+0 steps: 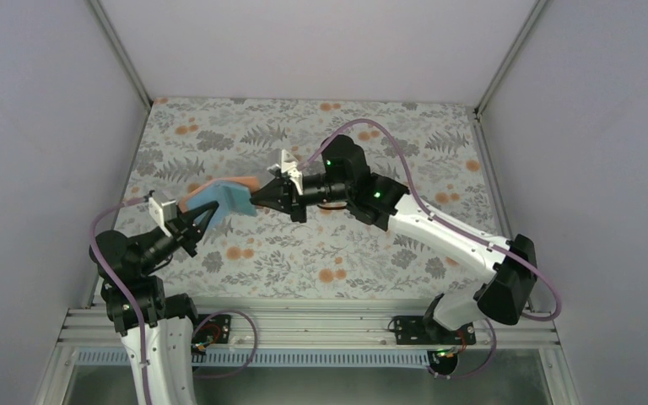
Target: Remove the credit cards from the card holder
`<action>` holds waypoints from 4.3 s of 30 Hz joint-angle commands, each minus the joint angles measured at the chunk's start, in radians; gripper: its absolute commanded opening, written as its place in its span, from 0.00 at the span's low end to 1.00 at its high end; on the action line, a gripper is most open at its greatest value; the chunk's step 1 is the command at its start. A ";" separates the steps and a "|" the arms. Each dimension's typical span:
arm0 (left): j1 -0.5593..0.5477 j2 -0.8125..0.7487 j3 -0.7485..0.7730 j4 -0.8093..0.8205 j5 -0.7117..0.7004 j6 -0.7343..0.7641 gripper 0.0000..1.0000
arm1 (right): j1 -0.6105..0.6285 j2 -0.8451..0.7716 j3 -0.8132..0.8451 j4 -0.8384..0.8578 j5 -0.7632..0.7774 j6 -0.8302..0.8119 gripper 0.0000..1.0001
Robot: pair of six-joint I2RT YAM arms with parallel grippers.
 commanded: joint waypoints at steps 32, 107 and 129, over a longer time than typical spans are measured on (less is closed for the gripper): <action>0.002 0.007 0.001 -0.014 0.051 0.026 0.52 | 0.103 0.088 0.098 0.045 -0.029 0.037 0.04; 0.002 0.007 0.054 -0.063 0.113 0.104 0.03 | 0.100 0.176 0.193 -0.049 -0.142 -0.029 0.21; 0.002 0.026 0.111 -0.141 0.259 0.269 0.02 | 0.089 0.012 -0.025 0.219 0.018 0.094 0.38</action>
